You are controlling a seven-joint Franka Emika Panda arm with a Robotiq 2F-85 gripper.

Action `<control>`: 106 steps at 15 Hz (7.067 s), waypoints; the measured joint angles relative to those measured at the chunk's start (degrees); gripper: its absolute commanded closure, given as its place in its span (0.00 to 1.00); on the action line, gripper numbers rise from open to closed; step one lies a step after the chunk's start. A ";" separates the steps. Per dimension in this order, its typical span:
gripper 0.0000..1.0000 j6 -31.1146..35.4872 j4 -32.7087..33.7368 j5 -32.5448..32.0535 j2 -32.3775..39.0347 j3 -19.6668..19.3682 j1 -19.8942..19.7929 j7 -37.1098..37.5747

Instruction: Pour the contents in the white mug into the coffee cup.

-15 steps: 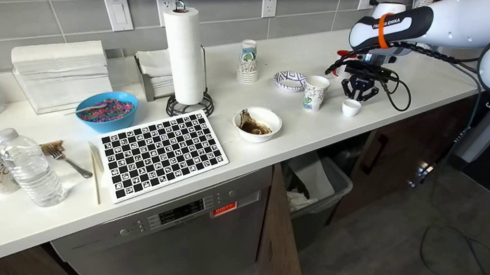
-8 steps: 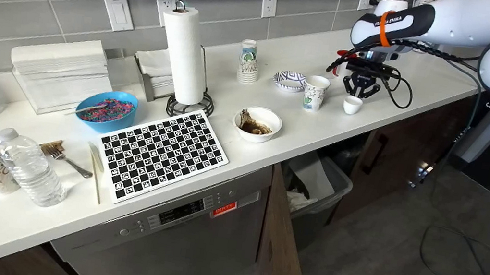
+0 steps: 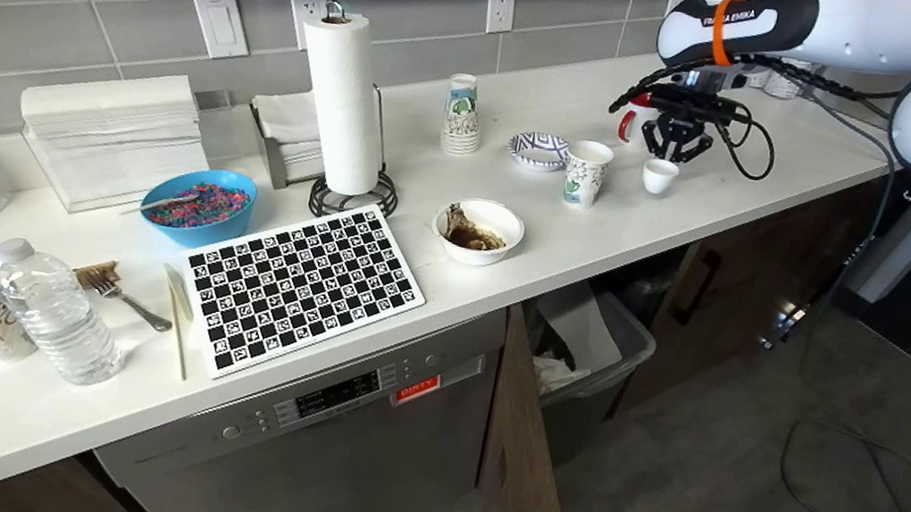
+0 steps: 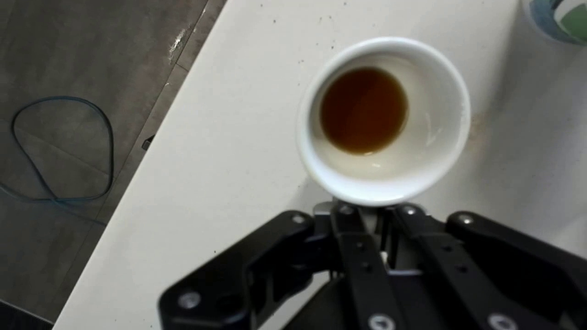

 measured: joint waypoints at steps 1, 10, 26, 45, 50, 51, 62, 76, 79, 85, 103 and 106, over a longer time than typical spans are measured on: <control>0.97 -0.57 0.91 -0.40 0.01 0.00 0.01 0.00; 0.97 -2.56 8.77 -2.60 0.90 0.04 0.50 0.00; 0.97 -2.60 20.82 -2.51 5.28 4.17 2.05 -1.15; 0.97 -0.65 23.23 4.60 6.56 13.64 0.06 -4.52; 0.97 -0.45 23.21 8.13 7.43 16.51 -2.19 -6.43; 0.97 -0.07 23.21 8.94 7.68 17.16 -2.64 -6.90; 0.97 9.62 23.10 14.21 10.57 22.50 -5.32 -13.52; 0.97 11.23 21.72 19.54 10.64 29.71 -10.28 -26.85; 0.97 11.25 20.32 21.90 10.62 31.82 -12.11 -30.33; 0.88 12.60 17.83 22.70 10.46 33.02 -13.78 -34.12; 0.97 14.11 13.97 26.61 10.20 39.11 -17.60 -48.61; 0.97 14.11 11.75 28.18 9.77 41.26 -19.48 -52.54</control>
